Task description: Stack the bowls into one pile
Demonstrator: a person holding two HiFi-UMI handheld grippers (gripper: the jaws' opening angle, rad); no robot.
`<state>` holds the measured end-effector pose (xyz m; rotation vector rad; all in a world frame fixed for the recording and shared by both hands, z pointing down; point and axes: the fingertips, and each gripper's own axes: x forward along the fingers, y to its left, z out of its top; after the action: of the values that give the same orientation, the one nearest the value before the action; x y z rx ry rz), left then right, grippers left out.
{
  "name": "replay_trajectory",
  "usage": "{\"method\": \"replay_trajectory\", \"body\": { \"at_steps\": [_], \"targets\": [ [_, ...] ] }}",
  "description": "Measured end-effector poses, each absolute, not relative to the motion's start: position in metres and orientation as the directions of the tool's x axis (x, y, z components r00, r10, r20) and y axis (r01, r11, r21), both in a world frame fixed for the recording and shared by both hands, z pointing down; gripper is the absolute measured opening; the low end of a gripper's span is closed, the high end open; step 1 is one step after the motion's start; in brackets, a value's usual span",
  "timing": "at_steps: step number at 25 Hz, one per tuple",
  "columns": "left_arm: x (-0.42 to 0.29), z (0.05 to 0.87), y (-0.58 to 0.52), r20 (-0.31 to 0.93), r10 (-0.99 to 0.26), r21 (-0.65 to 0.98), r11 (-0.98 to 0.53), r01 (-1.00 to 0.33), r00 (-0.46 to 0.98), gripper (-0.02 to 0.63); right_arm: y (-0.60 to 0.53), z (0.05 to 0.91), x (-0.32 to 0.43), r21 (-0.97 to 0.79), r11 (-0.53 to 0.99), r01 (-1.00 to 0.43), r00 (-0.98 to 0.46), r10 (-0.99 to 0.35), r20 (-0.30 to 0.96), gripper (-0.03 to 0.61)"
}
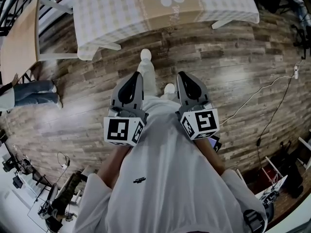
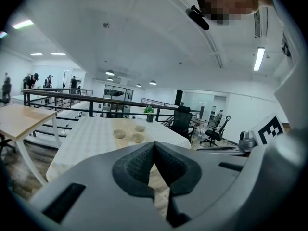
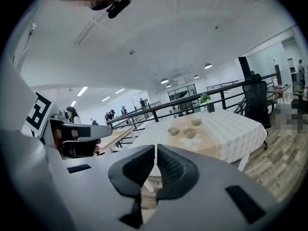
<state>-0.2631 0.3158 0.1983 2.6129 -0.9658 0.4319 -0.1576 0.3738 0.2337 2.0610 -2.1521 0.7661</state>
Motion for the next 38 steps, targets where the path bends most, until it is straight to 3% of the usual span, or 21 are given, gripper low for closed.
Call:
{"method": "replay_trajectory", "body": {
  "at_steps": [8, 25, 38],
  "targets": [
    [-0.268, 0.216, 0.299, 0.357, -0.587, 0.191, -0.716, -0.672, 0.727, 0.018, 0.367, 0.251, -0.154, -0.288, -0.023, -0.957, -0.093, -0.919, 0.383, 0.041],
    [-0.272, 0.204, 0.092, 0.338, -0.512, 0.302, -0.736, -0.606, 0.790, 0.018, 0.148, 0.221, -0.162, -0.227, -0.107, -0.968, 0.008, -0.918, 0.396, 0.041],
    [-0.240, 0.224, 0.081, 0.396, -0.528, 0.281, -0.709, -0.647, 0.751, 0.018, 0.128, 0.233, -0.142, -0.202, 0.037, -0.979, -0.115, -0.914, 0.390, 0.041]
  ]
}}
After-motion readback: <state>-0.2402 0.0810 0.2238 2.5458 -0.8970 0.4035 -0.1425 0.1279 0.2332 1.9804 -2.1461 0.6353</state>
